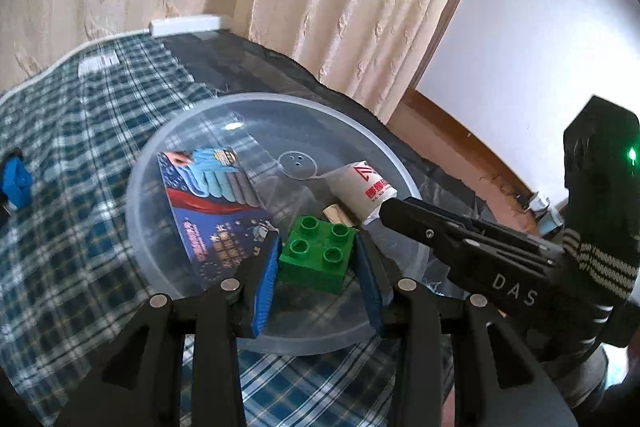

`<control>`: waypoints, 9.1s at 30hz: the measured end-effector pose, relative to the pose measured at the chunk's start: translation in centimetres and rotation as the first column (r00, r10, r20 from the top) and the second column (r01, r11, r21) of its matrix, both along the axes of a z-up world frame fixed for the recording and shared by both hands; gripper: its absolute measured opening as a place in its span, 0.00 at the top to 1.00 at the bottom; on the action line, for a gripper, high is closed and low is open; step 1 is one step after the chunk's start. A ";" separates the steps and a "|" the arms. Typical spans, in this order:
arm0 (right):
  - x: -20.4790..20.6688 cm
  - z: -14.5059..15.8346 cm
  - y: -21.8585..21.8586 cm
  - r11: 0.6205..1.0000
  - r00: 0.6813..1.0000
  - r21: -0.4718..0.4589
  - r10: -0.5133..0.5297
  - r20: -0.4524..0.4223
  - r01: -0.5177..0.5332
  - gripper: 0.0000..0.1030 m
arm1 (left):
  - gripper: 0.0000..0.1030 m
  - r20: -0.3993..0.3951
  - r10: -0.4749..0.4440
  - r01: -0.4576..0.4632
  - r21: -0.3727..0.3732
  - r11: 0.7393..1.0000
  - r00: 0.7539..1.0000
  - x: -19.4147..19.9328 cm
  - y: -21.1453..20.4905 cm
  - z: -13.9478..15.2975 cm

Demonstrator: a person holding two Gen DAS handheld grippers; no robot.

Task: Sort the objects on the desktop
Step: 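Lower the green Lego block into the bowl and open the left tool, then move the left tool to the white foam sponge and grasp it, then move the right tool toward the blue Lego block while the left tool holds the sponge, then close the right tool on the blue Lego block, then carry the sponge with the left tool over the bowl while the right tool carries the blue block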

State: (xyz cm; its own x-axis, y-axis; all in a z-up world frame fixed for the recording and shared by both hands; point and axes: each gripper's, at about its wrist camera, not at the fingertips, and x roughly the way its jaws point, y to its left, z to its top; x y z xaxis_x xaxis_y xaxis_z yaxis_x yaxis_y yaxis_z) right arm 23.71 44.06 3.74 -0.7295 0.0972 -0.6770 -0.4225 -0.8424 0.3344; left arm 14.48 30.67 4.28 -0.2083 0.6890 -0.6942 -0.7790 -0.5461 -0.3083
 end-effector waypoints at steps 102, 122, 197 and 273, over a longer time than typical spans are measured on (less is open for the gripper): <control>-13.9 0.0 -15.3 0.912 0.913 -0.051 0.408 -0.001 -0.408 0.42 | 0.16 -0.188 0.474 -0.491 -0.055 0.869 0.860 -18.7 -20.4 1.1; -15.6 -0.9 -16.9 0.905 0.904 -0.052 0.425 0.041 -0.423 0.42 | 0.16 -0.179 0.376 -0.386 -0.025 0.922 0.909 -17.9 -20.3 1.1; -25.7 -1.4 -19.3 0.893 0.885 0.026 0.442 0.144 -0.450 0.55 | 0.34 -0.204 0.551 -0.553 0.055 0.831 0.809 -19.1 -25.1 2.5; -5.5 1.8 -3.9 0.999 1.000 0.041 0.021 0.021 -0.022 0.75 | 0.34 -0.223 0.322 -0.317 0.058 0.947 0.920 -9.3 -15.7 4.6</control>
State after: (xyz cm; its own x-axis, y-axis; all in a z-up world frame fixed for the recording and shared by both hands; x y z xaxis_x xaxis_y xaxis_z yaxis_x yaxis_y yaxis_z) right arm 18.24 40.16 5.49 -0.7176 0.1100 -0.6877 -0.4109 -0.8642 0.2905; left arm 5.19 14.96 8.87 -0.5695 0.5729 -0.5895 -0.6144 -0.7730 -0.1578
